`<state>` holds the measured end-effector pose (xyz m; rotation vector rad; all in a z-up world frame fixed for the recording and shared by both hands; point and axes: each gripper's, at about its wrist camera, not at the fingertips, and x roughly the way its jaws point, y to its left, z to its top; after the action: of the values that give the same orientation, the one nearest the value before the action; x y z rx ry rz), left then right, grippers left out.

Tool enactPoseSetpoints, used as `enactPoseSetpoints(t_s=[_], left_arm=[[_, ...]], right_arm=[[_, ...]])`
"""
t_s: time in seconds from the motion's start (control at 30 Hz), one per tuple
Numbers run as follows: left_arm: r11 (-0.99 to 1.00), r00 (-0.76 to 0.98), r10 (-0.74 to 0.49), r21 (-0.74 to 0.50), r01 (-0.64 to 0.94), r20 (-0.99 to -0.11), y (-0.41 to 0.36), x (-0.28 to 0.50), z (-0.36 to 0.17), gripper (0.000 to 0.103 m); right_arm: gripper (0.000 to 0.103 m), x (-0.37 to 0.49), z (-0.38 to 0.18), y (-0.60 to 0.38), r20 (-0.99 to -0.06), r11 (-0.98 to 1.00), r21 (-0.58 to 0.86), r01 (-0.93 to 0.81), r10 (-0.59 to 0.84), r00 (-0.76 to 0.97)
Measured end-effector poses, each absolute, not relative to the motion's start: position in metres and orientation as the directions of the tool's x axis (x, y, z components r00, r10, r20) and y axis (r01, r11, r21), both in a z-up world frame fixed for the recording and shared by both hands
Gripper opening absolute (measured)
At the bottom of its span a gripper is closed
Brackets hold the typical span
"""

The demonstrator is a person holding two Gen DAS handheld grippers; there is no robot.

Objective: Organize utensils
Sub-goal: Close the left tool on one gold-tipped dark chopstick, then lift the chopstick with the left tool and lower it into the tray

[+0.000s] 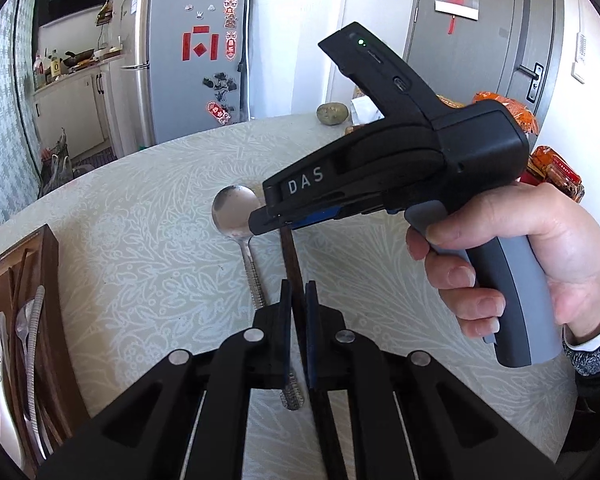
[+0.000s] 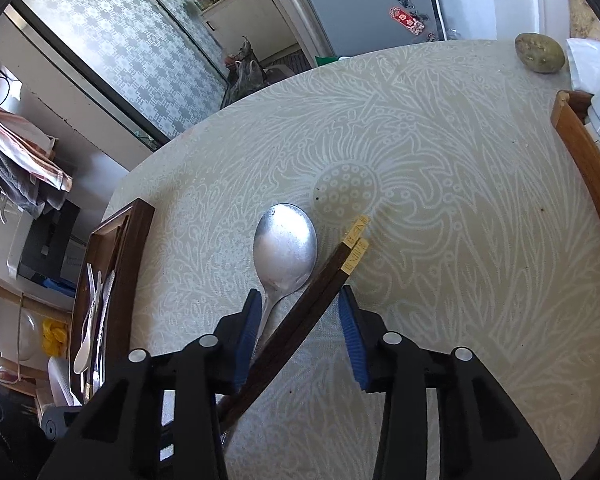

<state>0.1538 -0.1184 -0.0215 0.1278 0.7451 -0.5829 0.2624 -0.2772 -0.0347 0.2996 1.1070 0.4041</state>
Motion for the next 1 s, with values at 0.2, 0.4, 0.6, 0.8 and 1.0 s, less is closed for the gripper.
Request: enactPoseSetpoints(t_s=[0.2,0.4,0.6,0.8,1.0], left_arm=[[0.813,0.564,-0.442,-0.046,0.580,-0.697,-0.131,0.150,-0.032,0.005],[0.836,0.577,-0.430,-0.064,0.545,-0.694,-0.119,0.155,-0.029,0.002],[0.832,0.569,-0.451,-0.093,0.547,-0.688,-0.118,0.155,-0.028,0.002],[0.797,0.540,-0.535,-0.177,0.577,-0.650,-0.115,0.144,-0.016,0.048],[0.744,0.478,-0.614,-0.257,0.617,-0.628,-0.110,0.123,-0.002,0.067]], right_arm=[[0.015,0.262,-0.037,-0.287,-0.788,0.879,0.454,-0.147,0.473,0.393],[0.006,0.262,-0.044,-0.302,-0.746,0.835,0.538,-0.117,0.535,0.397],[0.006,0.258,-0.044,-0.320,-0.682,0.765,0.638,-0.089,0.615,0.395],[0.006,0.250,-0.015,-0.318,-0.632,0.733,0.668,-0.127,0.649,0.423],[0.006,0.238,0.012,-0.284,-0.579,0.705,0.677,-0.210,0.687,0.439]])
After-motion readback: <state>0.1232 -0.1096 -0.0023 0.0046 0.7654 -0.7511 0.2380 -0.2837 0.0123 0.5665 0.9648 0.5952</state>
